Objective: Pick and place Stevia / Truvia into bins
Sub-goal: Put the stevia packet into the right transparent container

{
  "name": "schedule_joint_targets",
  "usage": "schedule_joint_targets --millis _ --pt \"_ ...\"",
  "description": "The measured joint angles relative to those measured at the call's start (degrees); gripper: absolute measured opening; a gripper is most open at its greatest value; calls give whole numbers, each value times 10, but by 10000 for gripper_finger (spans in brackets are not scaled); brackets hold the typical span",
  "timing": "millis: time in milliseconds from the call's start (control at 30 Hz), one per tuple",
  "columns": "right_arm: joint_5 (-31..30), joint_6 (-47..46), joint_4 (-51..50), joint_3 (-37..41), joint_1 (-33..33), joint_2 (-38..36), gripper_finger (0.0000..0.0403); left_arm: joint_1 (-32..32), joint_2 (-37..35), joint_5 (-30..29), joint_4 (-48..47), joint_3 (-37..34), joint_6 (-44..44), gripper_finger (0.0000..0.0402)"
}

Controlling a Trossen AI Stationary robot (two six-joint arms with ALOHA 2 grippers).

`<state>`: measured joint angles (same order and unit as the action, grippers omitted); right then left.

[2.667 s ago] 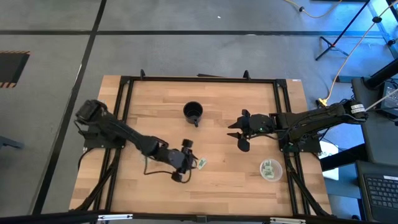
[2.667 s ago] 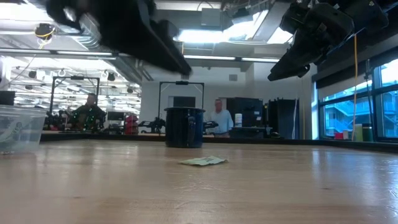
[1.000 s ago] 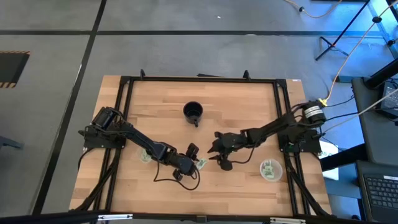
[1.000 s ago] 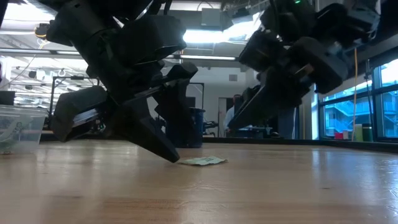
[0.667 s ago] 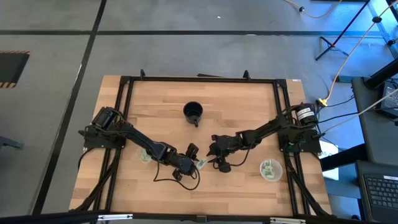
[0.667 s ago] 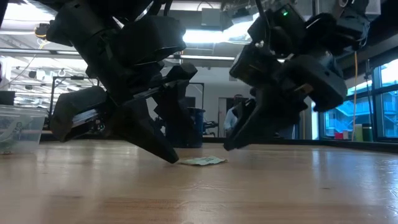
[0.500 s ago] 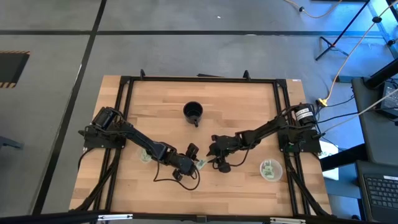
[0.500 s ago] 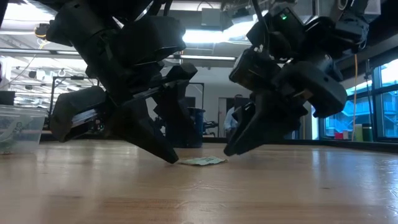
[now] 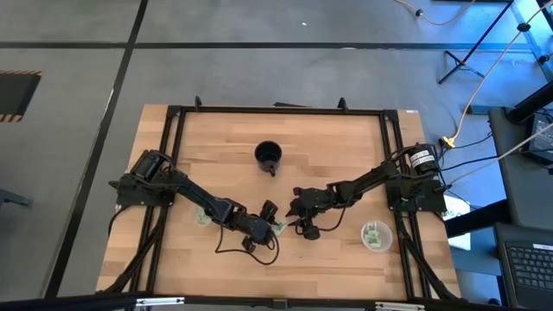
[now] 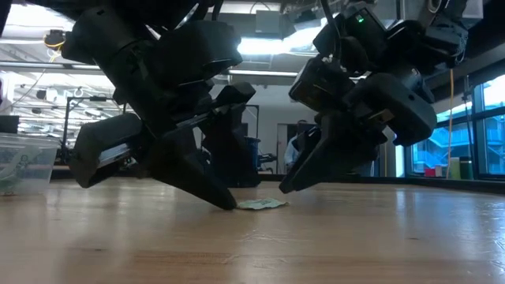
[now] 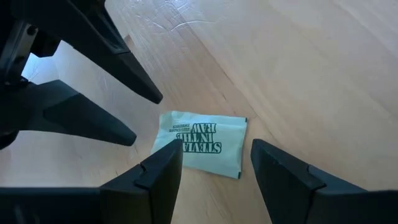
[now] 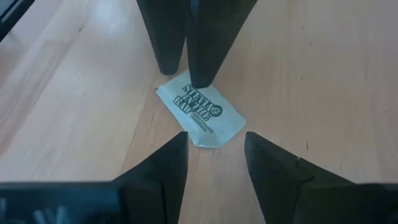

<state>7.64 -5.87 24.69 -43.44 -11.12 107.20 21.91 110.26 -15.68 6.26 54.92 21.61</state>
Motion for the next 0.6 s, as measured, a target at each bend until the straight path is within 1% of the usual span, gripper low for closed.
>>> schedule_joint_targets --millis 200,333,433,600 --pt "0 0 10 -2 -2 16 162 0 1 -2 0 -1 0 191" --pt "0 2 15 -27 -4 47 162 0 1 -2 -1 -1 0 191" --pt "13 2 10 -47 -4 64 162 0 2 -2 -2 -1 0 191" --pt "26 4 0 -63 -4 70 162 1 2 -14 -3 -2 2 191"
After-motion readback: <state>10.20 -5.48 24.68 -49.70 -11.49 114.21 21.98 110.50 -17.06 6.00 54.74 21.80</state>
